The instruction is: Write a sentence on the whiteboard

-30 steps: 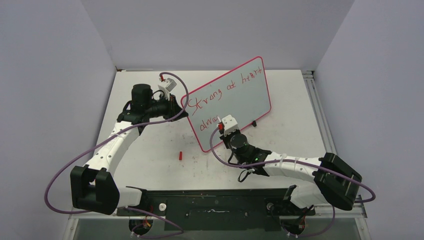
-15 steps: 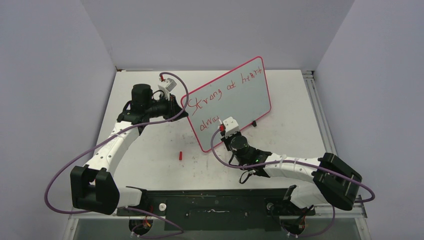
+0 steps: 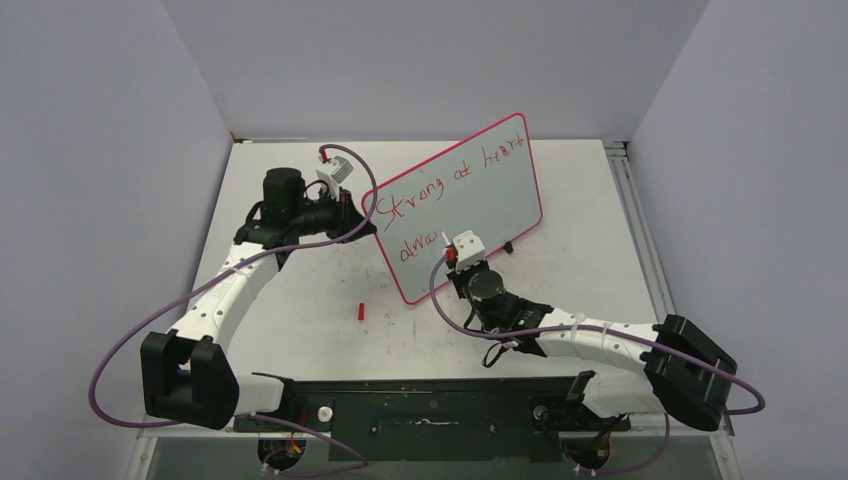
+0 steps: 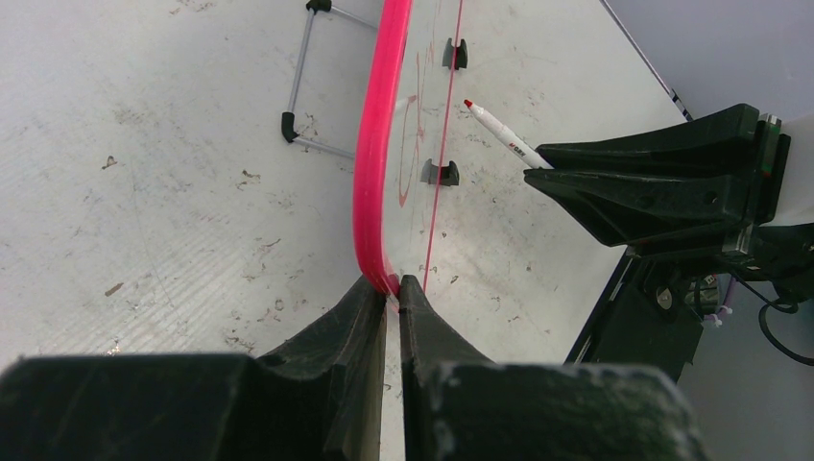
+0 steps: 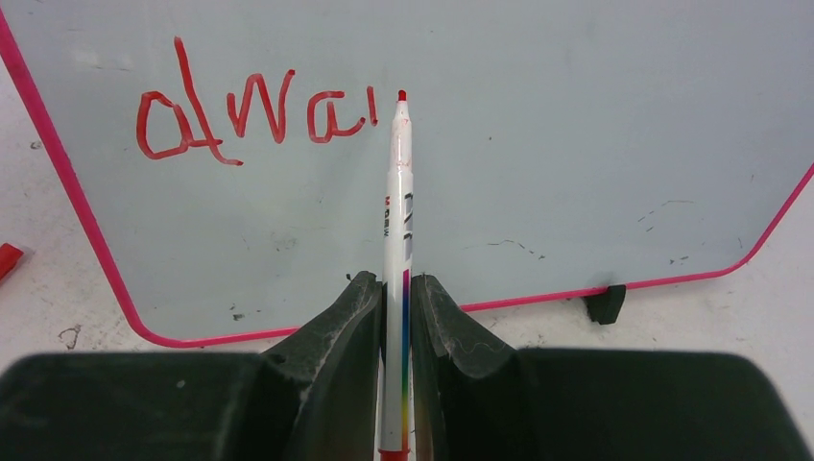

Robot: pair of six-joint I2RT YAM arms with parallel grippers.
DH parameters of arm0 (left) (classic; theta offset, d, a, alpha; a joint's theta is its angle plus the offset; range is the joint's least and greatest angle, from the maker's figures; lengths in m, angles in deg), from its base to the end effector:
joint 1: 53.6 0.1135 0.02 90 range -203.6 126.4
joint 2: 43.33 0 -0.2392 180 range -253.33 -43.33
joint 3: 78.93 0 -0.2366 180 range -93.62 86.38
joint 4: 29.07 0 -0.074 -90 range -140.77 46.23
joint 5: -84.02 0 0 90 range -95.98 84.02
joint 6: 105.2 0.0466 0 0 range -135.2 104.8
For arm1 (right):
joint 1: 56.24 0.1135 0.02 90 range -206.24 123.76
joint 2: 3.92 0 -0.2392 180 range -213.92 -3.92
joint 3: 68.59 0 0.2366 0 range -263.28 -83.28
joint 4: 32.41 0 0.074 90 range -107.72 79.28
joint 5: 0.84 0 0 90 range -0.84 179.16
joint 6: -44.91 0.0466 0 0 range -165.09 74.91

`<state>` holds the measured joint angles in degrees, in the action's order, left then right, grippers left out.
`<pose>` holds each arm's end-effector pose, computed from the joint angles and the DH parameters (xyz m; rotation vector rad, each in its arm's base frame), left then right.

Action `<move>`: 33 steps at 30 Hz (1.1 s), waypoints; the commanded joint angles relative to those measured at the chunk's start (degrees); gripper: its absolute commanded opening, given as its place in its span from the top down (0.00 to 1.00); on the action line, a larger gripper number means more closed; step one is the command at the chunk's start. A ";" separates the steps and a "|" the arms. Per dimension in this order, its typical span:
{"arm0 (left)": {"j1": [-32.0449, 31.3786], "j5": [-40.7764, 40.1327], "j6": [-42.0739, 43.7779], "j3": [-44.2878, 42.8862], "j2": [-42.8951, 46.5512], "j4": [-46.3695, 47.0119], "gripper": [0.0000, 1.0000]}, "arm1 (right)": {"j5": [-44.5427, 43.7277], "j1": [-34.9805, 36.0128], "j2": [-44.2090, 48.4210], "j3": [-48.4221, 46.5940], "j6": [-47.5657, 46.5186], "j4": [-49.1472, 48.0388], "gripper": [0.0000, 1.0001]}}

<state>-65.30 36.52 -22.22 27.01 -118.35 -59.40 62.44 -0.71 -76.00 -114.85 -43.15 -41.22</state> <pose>0.2750 -0.0891 0.2843 0.5331 2.0355 -0.9767 0.1701 0.2107 0.2042 -0.5337 1.7645 0.2677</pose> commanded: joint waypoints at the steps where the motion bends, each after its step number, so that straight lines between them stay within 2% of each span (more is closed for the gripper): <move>1: 0.02 1.58 0.17 -0.40 2.17 2.80 1.00 | -1.31 -0.36 0.27 -2.10 -1.46 -1.09 0.95; 33: 0.02 1.66 0.17 -0.48 2.16 2.74 1.00 | 2.34 -2.73 -4.01 -3.59 -2.58 -2.70 0.95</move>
<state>-65.30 36.52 -22.22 27.01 -118.35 -59.40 64.10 -3.02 -79.69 -116.73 -46.01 -41.57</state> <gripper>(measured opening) 0.070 0.158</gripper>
